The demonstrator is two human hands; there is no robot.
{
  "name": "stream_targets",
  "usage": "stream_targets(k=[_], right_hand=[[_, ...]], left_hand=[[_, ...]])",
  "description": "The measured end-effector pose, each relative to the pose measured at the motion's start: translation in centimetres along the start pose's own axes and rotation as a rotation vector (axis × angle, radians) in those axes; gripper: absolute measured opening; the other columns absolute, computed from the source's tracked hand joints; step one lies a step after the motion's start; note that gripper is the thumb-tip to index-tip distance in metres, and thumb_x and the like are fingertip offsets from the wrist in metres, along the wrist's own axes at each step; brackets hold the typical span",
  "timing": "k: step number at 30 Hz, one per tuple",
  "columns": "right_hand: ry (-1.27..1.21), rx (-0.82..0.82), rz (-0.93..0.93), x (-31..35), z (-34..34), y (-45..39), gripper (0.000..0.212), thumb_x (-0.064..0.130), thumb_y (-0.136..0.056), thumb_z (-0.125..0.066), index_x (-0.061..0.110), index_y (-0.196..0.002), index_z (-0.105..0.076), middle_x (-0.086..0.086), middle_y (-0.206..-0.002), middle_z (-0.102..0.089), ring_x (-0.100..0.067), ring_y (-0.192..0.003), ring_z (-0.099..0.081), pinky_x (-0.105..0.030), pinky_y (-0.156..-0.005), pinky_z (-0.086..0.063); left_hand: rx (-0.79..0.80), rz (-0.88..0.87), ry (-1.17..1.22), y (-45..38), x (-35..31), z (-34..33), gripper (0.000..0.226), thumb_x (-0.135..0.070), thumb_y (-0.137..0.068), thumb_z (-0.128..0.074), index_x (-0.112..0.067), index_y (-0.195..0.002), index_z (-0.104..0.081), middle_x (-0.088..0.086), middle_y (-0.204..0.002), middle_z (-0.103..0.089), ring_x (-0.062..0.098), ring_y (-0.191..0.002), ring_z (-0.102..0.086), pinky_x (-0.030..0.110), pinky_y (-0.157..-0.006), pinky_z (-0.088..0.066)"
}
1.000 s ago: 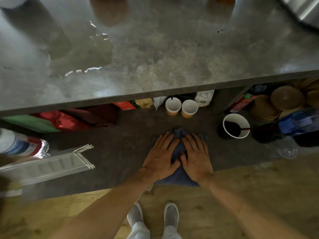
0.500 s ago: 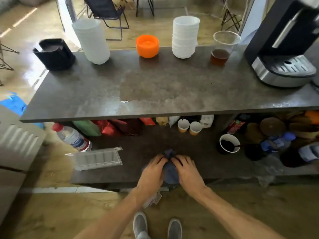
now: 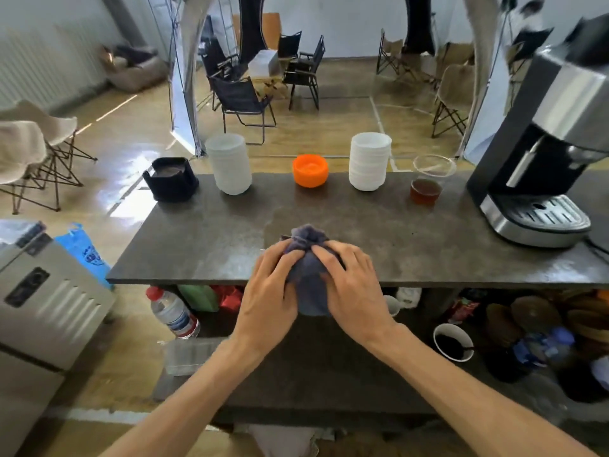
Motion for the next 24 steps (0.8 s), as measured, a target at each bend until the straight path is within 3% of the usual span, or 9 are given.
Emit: stream_targets(k=[6, 9, 12, 15, 19, 24], right_hand=[[-0.127, 0.059, -0.109, -0.6, -4.5, -11.8, 0.035, 0.021, -0.099, -0.047, 0.015, -0.132, -0.056, -0.009, -0.131, -0.057, -0.028, -0.117, -0.053, -0.047, -0.096, -0.045], [-0.062, 0.236, -0.205, -2.8, -8.6, -15.8, 0.037, 0.028, -0.102, -0.044, 0.02, -0.137, -0.055, -0.008, -0.139, -0.054, -0.03, -0.125, -0.05, -0.048, -0.1, -0.042], [-0.007, 0.397, -0.289, -4.3, -11.3, -16.8, 0.046, 0.039, -0.103, -0.039, 0.022, -0.145, -0.048, -0.013, -0.155, -0.04, -0.031, -0.144, -0.033, -0.048, -0.117, -0.028], [0.024, 0.391, -0.334, -4.0, -12.2, -16.4, 0.049, 0.038, -0.105, -0.033, 0.019, -0.149, -0.041, -0.012, -0.16, -0.031, -0.028, -0.149, -0.023, -0.047, -0.121, -0.018], [0.1, 0.467, -0.346, -3.2, -13.9, -15.4, 0.052, 0.035, -0.106, -0.026, 0.022, -0.157, -0.023, -0.004, -0.167, -0.013, -0.022, -0.154, -0.004, -0.043, -0.124, -0.005], [0.143, 0.497, -0.32, -3.5, -14.1, -15.1, 0.054, 0.034, -0.106, -0.024, 0.022, -0.158, -0.017, -0.001, -0.168, -0.006, -0.02, -0.154, 0.002, -0.042, -0.124, -0.002]], left_hand=[[-0.119, 0.114, 0.058, -9.1, 5.6, 1.6, 0.032, -0.006, -0.091, -0.06, -0.013, -0.122, -0.062, 0.002, -0.127, -0.059, 0.018, -0.12, -0.054, 0.031, -0.105, -0.044], [0.069, 0.238, -0.109, -13.2, 10.3, -0.4, 0.036, -0.017, -0.091, -0.054, -0.016, -0.127, -0.061, 0.008, -0.132, -0.059, 0.026, -0.123, -0.052, 0.037, -0.108, -0.039], [0.369, 0.371, -0.304, -14.6, 13.9, -2.1, 0.052, -0.032, -0.097, -0.044, -0.021, -0.148, -0.043, 0.017, -0.158, -0.03, 0.036, -0.146, -0.026, 0.046, -0.122, -0.017], [0.442, 0.269, -0.25, -14.7, 15.3, -3.1, 0.055, -0.029, -0.103, -0.038, -0.019, -0.156, -0.025, 0.008, -0.166, -0.007, 0.027, -0.153, -0.002, 0.041, -0.123, 0.0], [0.561, 0.105, -0.328, -14.0, 16.1, -5.5, 0.056, -0.028, -0.105, -0.029, -0.014, -0.157, -0.016, 0.007, -0.166, -0.009, 0.024, -0.154, -0.003, 0.041, -0.124, -0.003], [0.575, 0.095, -0.374, -13.6, 16.4, -5.5, 0.058, -0.033, -0.104, -0.026, -0.014, -0.158, -0.013, 0.011, -0.166, -0.005, 0.03, -0.153, -0.001, 0.043, -0.124, -0.001]])
Point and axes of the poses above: each hand's wrist, its own y-axis away from the middle knuckle, its own z-axis out of the back of the hand, x = y × z, the point moved 4 cm from there along -y, towards the middle knuckle
